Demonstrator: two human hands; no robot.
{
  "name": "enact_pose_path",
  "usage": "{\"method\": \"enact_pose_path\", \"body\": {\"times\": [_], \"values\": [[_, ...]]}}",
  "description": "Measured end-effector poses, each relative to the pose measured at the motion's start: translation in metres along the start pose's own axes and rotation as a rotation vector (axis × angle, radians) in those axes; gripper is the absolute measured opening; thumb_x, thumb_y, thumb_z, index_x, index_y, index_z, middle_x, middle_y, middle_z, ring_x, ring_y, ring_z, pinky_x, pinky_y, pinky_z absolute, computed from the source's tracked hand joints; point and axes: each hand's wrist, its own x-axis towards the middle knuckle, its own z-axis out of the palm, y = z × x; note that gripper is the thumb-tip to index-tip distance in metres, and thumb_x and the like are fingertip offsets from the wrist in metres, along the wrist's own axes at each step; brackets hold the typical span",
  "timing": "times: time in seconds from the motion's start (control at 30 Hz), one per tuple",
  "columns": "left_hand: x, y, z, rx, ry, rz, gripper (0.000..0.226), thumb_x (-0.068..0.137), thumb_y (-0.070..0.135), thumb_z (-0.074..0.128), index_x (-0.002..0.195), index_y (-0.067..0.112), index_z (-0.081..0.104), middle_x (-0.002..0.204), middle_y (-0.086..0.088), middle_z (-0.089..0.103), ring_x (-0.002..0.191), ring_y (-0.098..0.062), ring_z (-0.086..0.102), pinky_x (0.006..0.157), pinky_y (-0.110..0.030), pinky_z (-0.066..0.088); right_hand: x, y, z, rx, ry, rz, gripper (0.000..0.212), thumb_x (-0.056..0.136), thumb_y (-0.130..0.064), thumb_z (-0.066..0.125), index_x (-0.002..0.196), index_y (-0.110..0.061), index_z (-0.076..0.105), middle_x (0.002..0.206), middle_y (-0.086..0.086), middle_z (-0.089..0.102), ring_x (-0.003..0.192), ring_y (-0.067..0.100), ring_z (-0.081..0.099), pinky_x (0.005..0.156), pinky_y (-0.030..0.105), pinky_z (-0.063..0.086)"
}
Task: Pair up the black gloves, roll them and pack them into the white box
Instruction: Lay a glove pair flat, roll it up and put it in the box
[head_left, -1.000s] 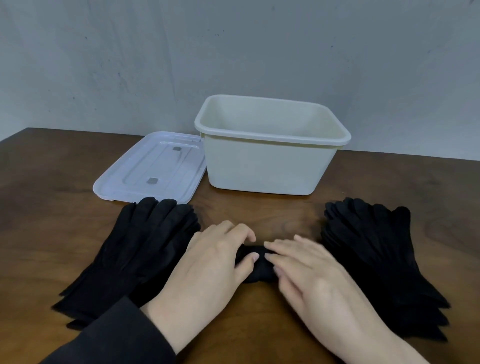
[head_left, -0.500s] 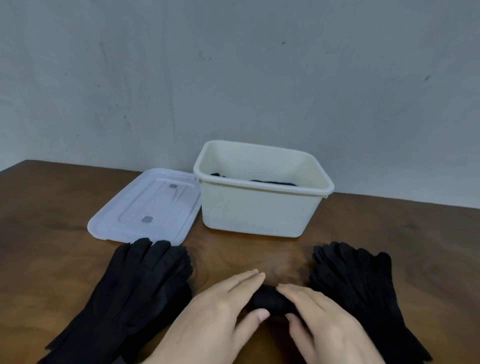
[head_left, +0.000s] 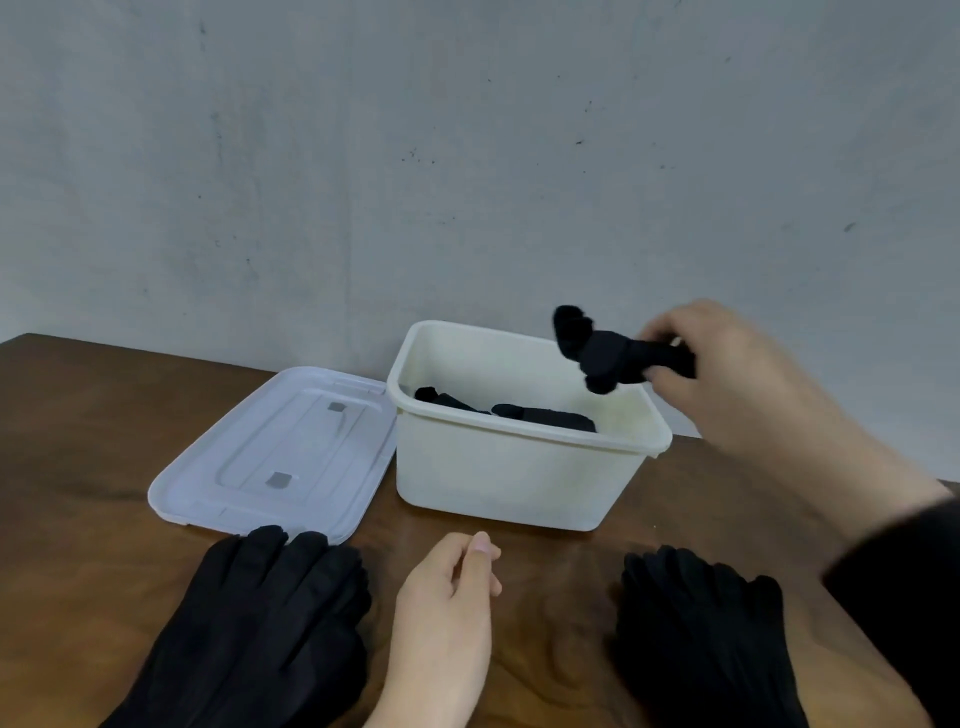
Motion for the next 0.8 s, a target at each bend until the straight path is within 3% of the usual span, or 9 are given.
{"method": "enact_pose_path", "body": {"times": [0.1, 0.23, 0.4, 0.6, 0.8], "values": [[0.007, -0.003, -0.003, -0.041, 0.016, -0.038, 0.029, 0.101, 0.034, 0.047, 0.082, 0.027, 0.068, 0.067, 0.005, 0.067, 0.064, -0.011, 0.063, 0.059, -0.023, 0.052, 0.043, 0.003, 0.031, -0.076, -0.167, -0.015, 0.014, 0.089, -0.014, 0.060, 0.093, -0.027, 0.058, 0.097, -0.007, 0.053, 0.087, 0.018, 0.054, 0.071, 0.030, 0.040], [0.016, -0.004, -0.009, -0.063, 0.055, -0.046, 0.036, 0.101, 0.033, 0.048, 0.073, 0.023, 0.067, 0.061, 0.003, 0.064, 0.057, -0.011, 0.059, 0.059, -0.029, 0.051, 0.078, -0.006, 0.069, -0.120, -0.277, -0.082, 0.012, 0.089, -0.016, 0.061, 0.094, -0.025, 0.055, 0.099, -0.004, 0.053, 0.087, 0.020, 0.053, 0.072, 0.031, 0.040], [0.022, -0.005, -0.012, -0.103, 0.115, -0.085, 0.047, 0.100, 0.036, 0.048, 0.060, 0.016, 0.060, 0.048, 0.002, 0.049, 0.044, -0.004, 0.046, 0.052, -0.026, 0.041, 0.111, -0.037, 0.109, -0.193, -0.374, -0.183, 0.015, 0.088, -0.017, 0.063, 0.099, -0.021, 0.054, 0.104, 0.002, 0.054, 0.093, 0.026, 0.055, 0.080, 0.038, 0.047], [0.024, -0.009, -0.010, -0.088, 0.103, -0.097, 0.047, 0.098, 0.039, 0.049, 0.058, 0.018, 0.060, 0.050, 0.000, 0.052, 0.046, -0.004, 0.048, 0.055, -0.025, 0.044, 0.120, -0.057, 0.154, -0.404, -0.459, -0.240, 0.018, 0.091, -0.010, 0.057, 0.107, -0.014, 0.051, 0.109, 0.007, 0.054, 0.090, 0.027, 0.053, 0.073, 0.038, 0.045], [0.024, -0.011, -0.009, -0.069, 0.089, -0.068, 0.046, 0.099, 0.040, 0.048, 0.059, 0.020, 0.060, 0.052, 0.000, 0.053, 0.050, -0.004, 0.051, 0.056, -0.021, 0.044, 0.125, -0.058, 0.162, -0.294, -0.687, -0.162, 0.030, 0.092, -0.022, 0.064, 0.120, -0.018, 0.055, 0.108, -0.002, 0.053, 0.094, 0.021, 0.050, 0.076, 0.032, 0.040]]}}
